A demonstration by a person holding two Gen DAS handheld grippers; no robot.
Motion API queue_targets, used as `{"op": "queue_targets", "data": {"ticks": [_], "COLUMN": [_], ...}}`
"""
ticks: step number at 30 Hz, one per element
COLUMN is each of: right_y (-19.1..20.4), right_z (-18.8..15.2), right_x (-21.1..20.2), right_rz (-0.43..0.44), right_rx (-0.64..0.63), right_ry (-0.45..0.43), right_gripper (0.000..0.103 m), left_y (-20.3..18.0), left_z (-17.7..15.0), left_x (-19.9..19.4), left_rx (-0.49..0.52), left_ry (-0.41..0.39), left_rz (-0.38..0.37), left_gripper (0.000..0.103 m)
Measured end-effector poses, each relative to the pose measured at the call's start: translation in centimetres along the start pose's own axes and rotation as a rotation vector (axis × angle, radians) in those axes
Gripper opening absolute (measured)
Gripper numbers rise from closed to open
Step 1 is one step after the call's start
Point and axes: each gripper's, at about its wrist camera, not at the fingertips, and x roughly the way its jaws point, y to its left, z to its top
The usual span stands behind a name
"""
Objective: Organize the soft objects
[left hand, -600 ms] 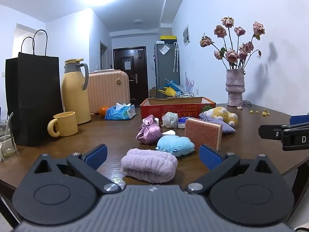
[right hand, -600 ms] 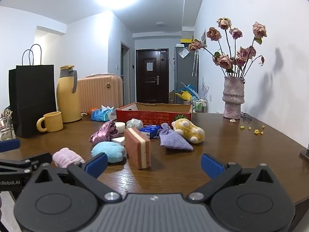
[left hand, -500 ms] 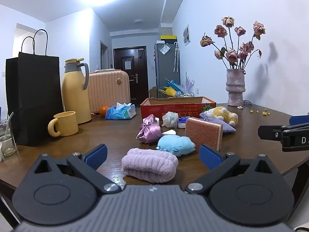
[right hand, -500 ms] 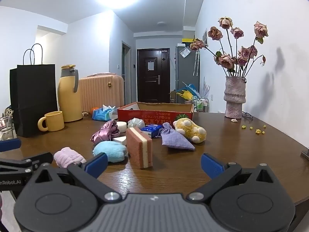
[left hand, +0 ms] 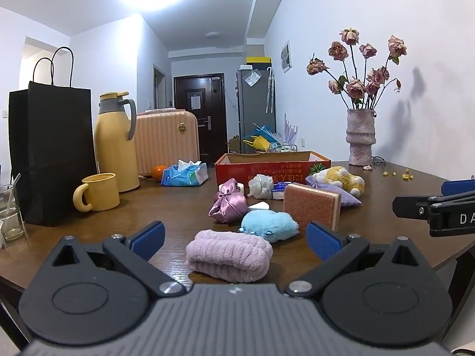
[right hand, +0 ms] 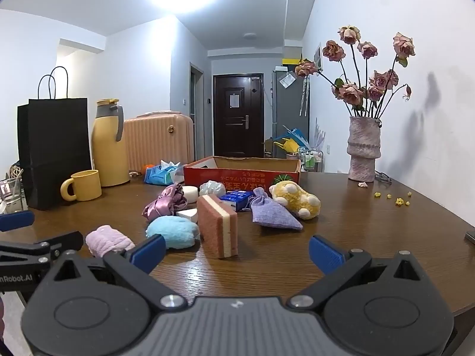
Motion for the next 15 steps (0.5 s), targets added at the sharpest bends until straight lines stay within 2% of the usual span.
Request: {"op": "queue_targets", "data": {"ticks": [15], "right_y": [-0.23], "right_z": [0.07], "right_x": [0.02], "right_rz": [0.003], "right_rx": [0.001], "right_ry": [0.003], "right_gripper": [0.103], "left_y": [-0.12], "left_z": [0.02], "left_x": [-0.02], "left_rx": [0.002], "left_ry": [0.001], "left_rz": [0.002], "left_gripper": [0.103]}}
